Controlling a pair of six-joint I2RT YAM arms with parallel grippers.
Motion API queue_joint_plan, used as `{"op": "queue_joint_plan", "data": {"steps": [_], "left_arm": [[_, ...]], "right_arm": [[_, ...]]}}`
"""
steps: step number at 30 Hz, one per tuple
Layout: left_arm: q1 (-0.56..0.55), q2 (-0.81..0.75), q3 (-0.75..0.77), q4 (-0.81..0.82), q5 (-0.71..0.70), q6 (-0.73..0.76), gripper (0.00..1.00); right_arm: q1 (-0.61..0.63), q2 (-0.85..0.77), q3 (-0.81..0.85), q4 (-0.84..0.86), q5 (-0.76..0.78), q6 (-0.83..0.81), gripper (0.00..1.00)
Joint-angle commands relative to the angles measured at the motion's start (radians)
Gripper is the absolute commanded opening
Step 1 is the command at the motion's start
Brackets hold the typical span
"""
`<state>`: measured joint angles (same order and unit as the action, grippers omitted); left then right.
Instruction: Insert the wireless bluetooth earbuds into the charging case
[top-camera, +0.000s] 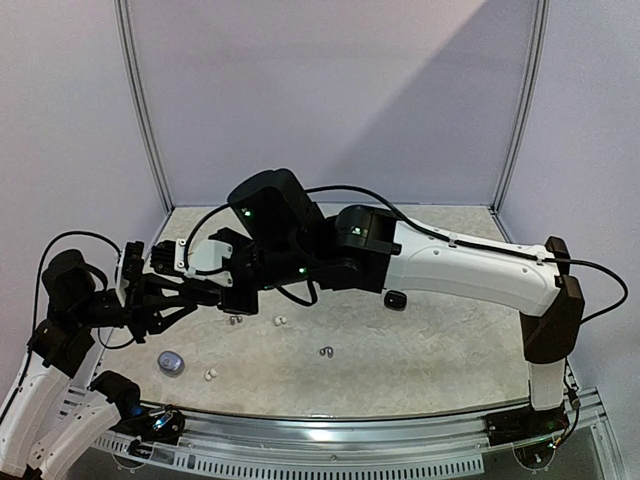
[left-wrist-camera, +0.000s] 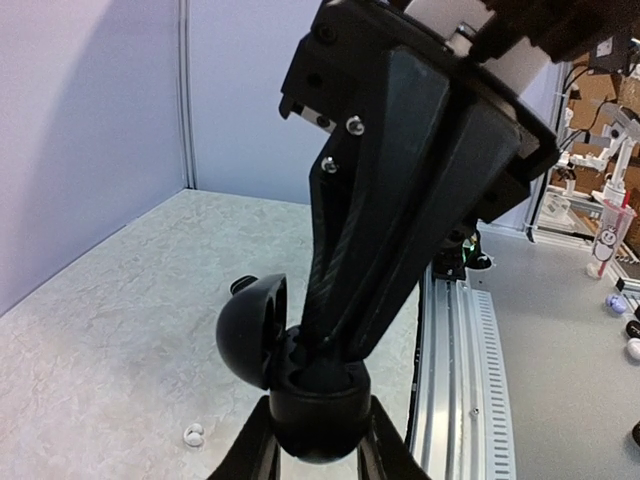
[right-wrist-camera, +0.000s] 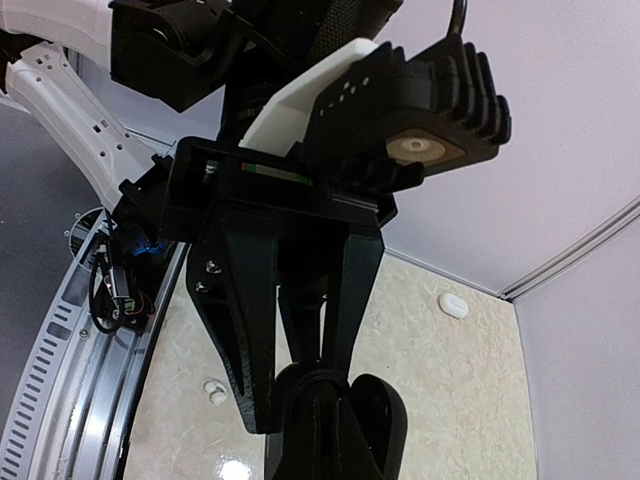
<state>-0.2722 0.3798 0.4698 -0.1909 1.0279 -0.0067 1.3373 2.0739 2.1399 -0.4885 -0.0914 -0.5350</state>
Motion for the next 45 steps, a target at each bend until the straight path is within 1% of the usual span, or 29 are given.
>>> {"op": "queue_joint_plan", "data": {"steps": [1,3,7,9,13,17,24,28,30,32,34,35,37,40,45], "left_arm": [[-0.017,-0.015,0.023,0.026,0.006,0.038,0.0],[-0.017,-0.015,0.024,0.021,0.01,0.048,0.0],[-0.018,-0.017,0.023,0.008,0.012,0.053,0.0],[-0.019,-0.021,0.023,-0.005,0.009,0.053,0.0],[-0.019,-0.032,0.011,-0.025,0.001,0.046,0.0],[-0.018,-0.035,-0.009,-0.03,-0.024,0.038,0.0],[-0.018,-0.043,-0.02,-0.052,-0.035,0.039,0.0],[-0.018,-0.046,-0.021,-0.073,-0.041,0.059,0.0],[-0.018,-0.046,-0.019,-0.074,-0.038,0.07,0.0],[-0.019,-0.049,-0.011,-0.074,-0.035,0.084,0.0],[-0.018,-0.05,0.0,-0.077,-0.032,0.101,0.0],[-0.018,-0.05,0.006,-0.083,-0.032,0.112,0.0],[-0.018,-0.049,0.016,-0.1,-0.031,0.137,0.0],[-0.018,-0.047,0.028,-0.128,-0.031,0.165,0.0],[-0.017,-0.046,0.023,-0.109,-0.088,0.124,0.0]], "right_arm": [[0.005,0.036,0.012,-0.069,0.007,-0.005,0.0],[0.004,0.038,0.014,-0.063,0.012,-0.001,0.02],[0.005,0.042,0.015,-0.051,0.012,0.006,0.24],[0.005,0.037,0.015,-0.047,0.017,0.009,0.27],[0.003,0.014,0.01,-0.04,0.025,0.01,0.28],[0.005,-0.027,-0.007,-0.019,-0.004,0.02,0.3],[0.002,-0.155,-0.108,0.102,-0.045,0.051,0.35],[-0.024,-0.199,-0.147,0.148,-0.087,0.111,0.35],[-0.048,-0.204,-0.165,0.19,-0.051,0.166,0.33],[-0.061,-0.179,-0.145,0.192,0.05,0.227,0.32],[-0.066,-0.131,-0.088,0.149,0.187,0.261,0.29],[-0.066,-0.085,-0.043,0.115,0.225,0.265,0.29],[-0.065,-0.016,0.043,0.043,0.247,0.271,0.28],[-0.064,0.057,0.091,0.008,0.21,0.27,0.29],[-0.048,0.064,0.061,-0.034,-0.013,0.207,0.28]]}}
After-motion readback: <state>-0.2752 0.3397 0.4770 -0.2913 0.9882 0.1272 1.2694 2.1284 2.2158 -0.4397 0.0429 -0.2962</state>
